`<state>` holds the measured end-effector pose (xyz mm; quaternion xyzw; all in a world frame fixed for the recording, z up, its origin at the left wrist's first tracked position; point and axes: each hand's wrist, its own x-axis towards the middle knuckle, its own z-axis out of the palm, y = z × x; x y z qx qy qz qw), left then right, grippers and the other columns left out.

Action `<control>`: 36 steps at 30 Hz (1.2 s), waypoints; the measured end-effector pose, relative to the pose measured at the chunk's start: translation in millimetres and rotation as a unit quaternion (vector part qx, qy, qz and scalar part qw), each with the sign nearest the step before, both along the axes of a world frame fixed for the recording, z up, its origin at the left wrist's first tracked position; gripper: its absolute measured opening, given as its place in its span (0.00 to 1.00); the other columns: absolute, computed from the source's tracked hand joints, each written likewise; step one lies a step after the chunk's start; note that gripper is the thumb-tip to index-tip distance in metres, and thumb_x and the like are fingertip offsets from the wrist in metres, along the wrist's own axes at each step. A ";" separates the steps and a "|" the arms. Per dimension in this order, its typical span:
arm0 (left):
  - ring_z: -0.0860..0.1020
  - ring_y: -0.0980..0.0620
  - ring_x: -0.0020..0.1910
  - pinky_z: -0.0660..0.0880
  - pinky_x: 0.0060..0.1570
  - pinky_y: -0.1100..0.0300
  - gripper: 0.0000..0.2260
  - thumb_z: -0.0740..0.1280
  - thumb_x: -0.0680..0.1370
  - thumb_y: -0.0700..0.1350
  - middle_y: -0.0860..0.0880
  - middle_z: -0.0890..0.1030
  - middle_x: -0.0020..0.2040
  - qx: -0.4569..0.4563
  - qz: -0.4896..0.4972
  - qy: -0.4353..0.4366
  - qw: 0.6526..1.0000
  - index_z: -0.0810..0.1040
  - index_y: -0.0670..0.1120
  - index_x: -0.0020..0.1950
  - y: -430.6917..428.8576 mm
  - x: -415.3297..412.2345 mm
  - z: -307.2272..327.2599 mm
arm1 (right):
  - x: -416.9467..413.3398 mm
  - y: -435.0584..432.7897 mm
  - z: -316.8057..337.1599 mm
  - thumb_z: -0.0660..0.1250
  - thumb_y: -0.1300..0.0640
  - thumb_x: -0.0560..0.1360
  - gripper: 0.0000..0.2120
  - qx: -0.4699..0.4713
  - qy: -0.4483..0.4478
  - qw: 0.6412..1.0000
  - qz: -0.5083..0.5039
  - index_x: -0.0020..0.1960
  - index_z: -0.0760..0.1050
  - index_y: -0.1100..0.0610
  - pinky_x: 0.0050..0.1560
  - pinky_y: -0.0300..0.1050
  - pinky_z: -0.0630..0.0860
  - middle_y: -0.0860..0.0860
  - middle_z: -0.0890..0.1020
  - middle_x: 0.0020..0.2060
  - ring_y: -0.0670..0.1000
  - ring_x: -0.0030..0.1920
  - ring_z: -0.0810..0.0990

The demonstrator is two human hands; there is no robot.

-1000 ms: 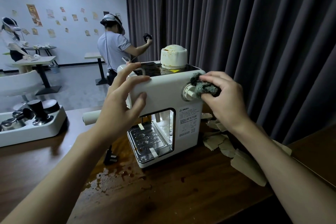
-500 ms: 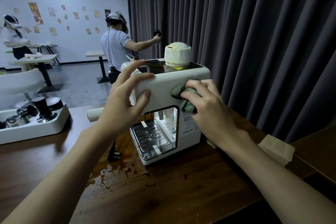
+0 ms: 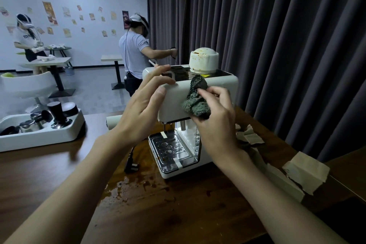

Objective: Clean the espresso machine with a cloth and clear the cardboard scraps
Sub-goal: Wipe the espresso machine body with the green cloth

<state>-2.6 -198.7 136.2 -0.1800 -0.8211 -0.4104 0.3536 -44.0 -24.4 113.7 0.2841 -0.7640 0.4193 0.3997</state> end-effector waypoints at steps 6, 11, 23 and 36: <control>0.63 0.56 0.77 0.67 0.71 0.40 0.18 0.52 0.83 0.55 0.61 0.66 0.75 0.004 -0.001 0.003 1.000 0.77 0.50 0.62 -0.8 -1.9 -2.6 | 18.4 -5.5 -1.5 0.72 0.40 0.69 0.39 -0.066 -0.117 0.987 0.089 0.72 0.69 0.61 0.60 0.19 0.57 0.48 0.67 0.62 0.38 0.61 0.63; 0.63 0.58 0.76 0.67 0.72 0.50 0.17 0.51 0.82 0.56 0.61 0.67 0.74 0.015 -0.004 -0.011 1.000 0.77 0.55 0.61 -0.1 0.2 -0.3 | 12.8 -14.7 -8.3 0.67 0.54 0.78 0.22 -0.097 -0.052 0.994 0.027 0.69 0.72 0.64 0.61 0.21 0.58 0.56 0.71 0.60 0.40 0.60 0.65; 0.65 0.62 0.75 0.61 0.72 0.66 0.21 0.47 0.83 0.55 0.58 0.70 0.72 0.022 -0.009 -0.006 1.000 0.77 0.51 0.62 -0.1 1.0 3.4 | 10.9 -30.2 -12.1 0.73 0.64 0.72 0.16 -0.111 0.039 0.993 0.013 0.59 0.79 0.65 0.58 0.29 0.69 0.56 0.78 0.52 0.49 0.54 0.76; 0.64 0.59 0.74 0.74 0.65 0.42 0.17 0.69 0.76 0.51 0.68 0.61 0.72 -0.059 0.046 0.023 0.997 0.75 0.53 0.64 2.4 -3.8 -4.1 | -7.0 11.7 -45.8 0.72 0.64 0.74 0.15 -0.117 -0.010 0.991 -0.062 0.60 0.79 0.65 0.59 0.29 0.70 0.56 0.79 0.54 0.40 0.56 0.71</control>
